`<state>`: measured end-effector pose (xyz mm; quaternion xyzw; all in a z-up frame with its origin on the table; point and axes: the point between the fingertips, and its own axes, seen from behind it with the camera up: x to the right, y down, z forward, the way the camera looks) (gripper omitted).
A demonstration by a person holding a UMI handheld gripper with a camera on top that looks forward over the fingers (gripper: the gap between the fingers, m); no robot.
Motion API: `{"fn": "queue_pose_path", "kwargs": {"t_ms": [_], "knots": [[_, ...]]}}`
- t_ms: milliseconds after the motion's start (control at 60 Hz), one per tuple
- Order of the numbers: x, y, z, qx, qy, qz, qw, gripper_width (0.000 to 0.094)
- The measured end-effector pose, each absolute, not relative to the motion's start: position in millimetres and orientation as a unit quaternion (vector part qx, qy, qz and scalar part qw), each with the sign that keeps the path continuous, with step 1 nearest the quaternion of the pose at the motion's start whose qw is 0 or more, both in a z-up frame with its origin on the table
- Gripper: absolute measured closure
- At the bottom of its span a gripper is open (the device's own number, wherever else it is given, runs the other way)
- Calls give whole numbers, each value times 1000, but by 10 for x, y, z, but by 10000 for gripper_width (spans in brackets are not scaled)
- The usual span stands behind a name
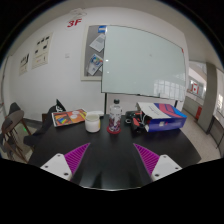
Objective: Pour water
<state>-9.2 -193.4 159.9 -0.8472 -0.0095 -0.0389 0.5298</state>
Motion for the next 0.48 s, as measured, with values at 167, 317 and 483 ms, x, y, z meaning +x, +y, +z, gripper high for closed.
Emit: {"fn": "queue_pose_path", "kwargs": {"t_ms": [167,317,483], "knots": [[-159,-2381,1706,-845,-15,-53,531,91],[-193,-2560,1747,-846,-8,-51,531,92],[-181,-2600,1796,-843,-13,-63,534,91]]}}
